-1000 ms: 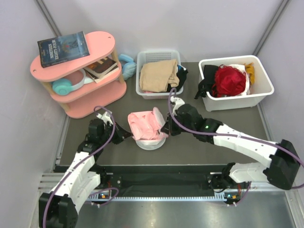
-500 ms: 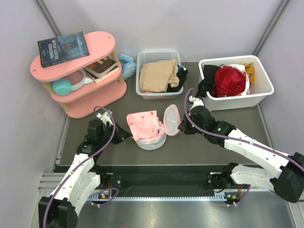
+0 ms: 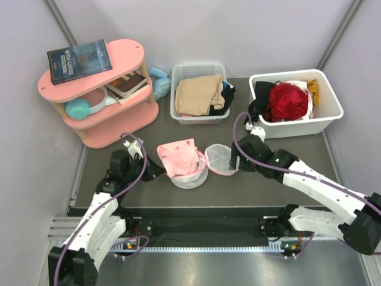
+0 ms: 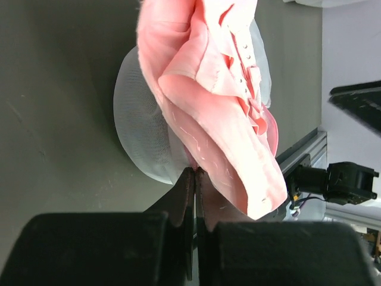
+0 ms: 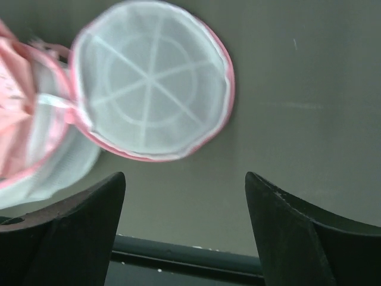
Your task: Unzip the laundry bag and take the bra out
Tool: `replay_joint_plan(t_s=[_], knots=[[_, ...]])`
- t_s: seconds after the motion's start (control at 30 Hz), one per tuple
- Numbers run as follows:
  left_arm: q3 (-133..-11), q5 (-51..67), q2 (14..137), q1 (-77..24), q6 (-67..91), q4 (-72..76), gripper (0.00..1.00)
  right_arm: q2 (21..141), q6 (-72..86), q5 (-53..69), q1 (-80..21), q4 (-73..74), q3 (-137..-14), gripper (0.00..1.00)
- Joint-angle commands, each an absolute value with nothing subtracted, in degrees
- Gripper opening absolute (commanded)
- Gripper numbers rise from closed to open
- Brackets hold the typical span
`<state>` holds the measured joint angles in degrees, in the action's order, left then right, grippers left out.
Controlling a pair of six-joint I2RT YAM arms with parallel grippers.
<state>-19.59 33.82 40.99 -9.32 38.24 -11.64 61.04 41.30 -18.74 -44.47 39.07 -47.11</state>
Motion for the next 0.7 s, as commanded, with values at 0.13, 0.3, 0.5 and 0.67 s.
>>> replay_joint_plan(t_s=[0.13, 0.3, 0.5, 0.67], knots=[[-20.48, 37.35, 41.13, -9.49, 35.51, -9.84, 0.0, 67.4, 25.41, -10.38, -49.21, 27.87, -60.28, 0.84], [-21.18, 37.35, 41.66, -9.67, 35.25, -10.02, 0.0, 77.84, 21.1, -4.75, -57.63, 19.27, -66.6, 0.89], [-22.15, 37.0, 41.92, -9.67, 35.25, -11.07, 0.0, 89.36, 19.51, -3.51, -62.75, 16.61, -71.45, 0.91], [-22.5, 36.83, 41.4, -9.58, 35.77, -11.51, 0.0, 94.39, 18.55, -4.39, -64.16, 14.86, -72.86, 0.91]])
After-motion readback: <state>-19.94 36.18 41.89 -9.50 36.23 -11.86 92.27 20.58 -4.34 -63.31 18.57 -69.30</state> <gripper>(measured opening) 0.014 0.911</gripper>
